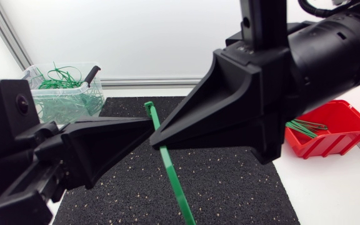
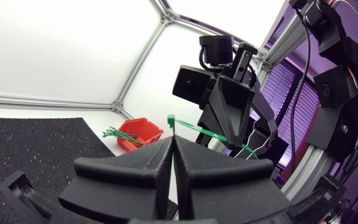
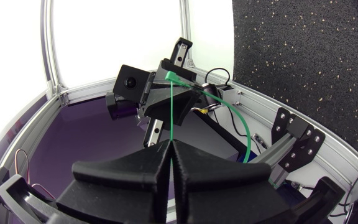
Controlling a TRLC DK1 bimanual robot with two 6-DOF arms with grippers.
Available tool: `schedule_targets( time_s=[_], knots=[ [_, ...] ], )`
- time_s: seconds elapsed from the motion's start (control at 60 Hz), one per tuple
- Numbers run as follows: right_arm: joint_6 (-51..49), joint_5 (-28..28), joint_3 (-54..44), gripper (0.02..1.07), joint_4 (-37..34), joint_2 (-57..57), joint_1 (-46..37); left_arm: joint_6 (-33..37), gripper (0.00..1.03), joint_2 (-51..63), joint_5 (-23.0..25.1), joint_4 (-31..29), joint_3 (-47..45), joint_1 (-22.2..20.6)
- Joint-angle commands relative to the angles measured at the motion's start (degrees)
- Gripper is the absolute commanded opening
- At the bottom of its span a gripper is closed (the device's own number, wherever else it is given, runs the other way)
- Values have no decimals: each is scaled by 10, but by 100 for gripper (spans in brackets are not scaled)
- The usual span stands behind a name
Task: Take a green cable tie from the red box, thread the tail through the head to close it, then place it in the transparent bin on the left.
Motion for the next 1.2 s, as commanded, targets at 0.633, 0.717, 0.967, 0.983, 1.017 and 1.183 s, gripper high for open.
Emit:
schedule_targets(
  time_s=[0.633, 0.717, 0.967, 0.983, 1.017, 1.183],
  knots=[
    [18, -3, -20, 7, 16, 1, 0, 12, 4, 7, -5, 6, 19, -11],
    [18, -2, -20, 7, 17, 0, 0, 12, 4, 6, -6, 5, 18, -11],
    [21, -3, -16, 7, 18, 8, -2, 28, 4, 6, -26, 4, 20, -34],
    [22, -2, -16, 7, 18, 9, -2, 29, 4, 6, -28, 4, 20, -36],
    [25, -3, -15, 7, 21, 11, -2, 32, 4, 6, -34, 4, 21, -42],
    [32, -3, -3, 7, 22, 29, -4, 58, 4, 5, -69, 2, 28, -73]
  ],
)
